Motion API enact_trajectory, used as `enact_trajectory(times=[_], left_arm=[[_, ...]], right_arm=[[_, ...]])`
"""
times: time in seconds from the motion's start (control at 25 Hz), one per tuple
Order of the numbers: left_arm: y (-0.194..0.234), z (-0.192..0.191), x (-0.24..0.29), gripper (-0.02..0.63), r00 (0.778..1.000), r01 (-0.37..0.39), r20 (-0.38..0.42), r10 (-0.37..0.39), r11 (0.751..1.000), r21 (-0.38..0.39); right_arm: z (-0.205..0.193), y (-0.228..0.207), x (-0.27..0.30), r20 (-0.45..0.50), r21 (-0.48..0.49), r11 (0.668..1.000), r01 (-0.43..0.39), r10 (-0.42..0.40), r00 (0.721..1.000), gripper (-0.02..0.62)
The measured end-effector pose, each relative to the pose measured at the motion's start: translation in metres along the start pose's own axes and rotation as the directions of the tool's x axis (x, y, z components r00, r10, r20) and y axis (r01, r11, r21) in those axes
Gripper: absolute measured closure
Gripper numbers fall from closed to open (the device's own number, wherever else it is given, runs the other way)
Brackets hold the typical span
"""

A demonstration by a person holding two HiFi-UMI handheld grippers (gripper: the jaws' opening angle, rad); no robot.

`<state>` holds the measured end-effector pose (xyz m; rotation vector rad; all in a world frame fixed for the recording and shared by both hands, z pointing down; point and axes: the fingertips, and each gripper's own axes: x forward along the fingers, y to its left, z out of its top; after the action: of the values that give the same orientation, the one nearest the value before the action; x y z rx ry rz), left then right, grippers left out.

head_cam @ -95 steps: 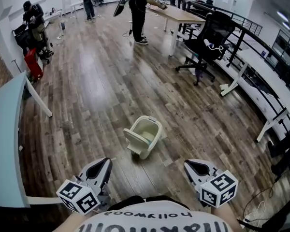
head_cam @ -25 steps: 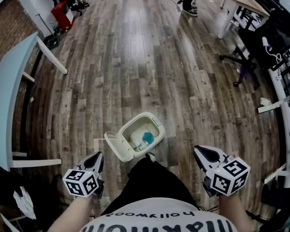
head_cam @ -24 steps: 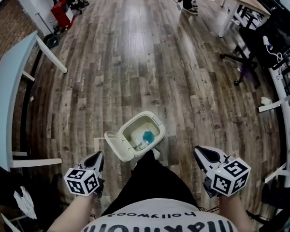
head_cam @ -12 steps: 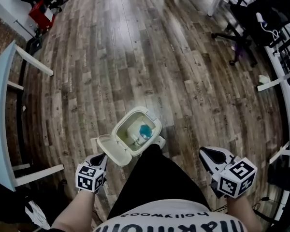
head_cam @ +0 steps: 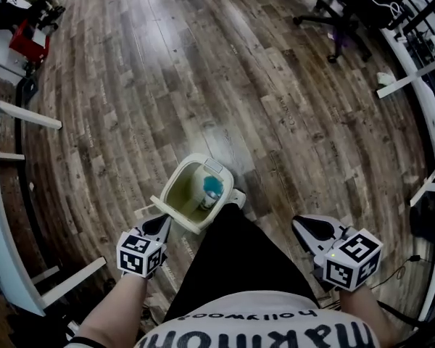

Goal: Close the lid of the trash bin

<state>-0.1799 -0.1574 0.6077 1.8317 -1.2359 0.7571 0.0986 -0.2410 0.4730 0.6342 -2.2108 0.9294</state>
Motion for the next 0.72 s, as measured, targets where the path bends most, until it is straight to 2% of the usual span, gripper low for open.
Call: enact_trajectory(times=[0.28,0.6,0.72], left_arm=[[-0.004,0.025,0.04,0.6,0.994,0.103,-0.042,-0.1,0.992,0.069],[-0.003,0.043,0.081,0.6,0.982,0.176,-0.085,-0.171,0.983,0.053],[-0.001,0.046,0.096,0.6,0.97,0.223,-0.116,-0.213,0.971,0.082]], right_arm=[[-0.019,-0.007,0.019,-0.053,0.087,0.996,-0.004,0.008,0.999,0.584],[-0.015,-0.018,0.048,-0.08,0.16,0.987,-0.001,0.014,0.997,0.584],[-0.019,-0.018,0.059,-0.093,0.2,0.98,-0.003,0.022,0.995,0.584]])
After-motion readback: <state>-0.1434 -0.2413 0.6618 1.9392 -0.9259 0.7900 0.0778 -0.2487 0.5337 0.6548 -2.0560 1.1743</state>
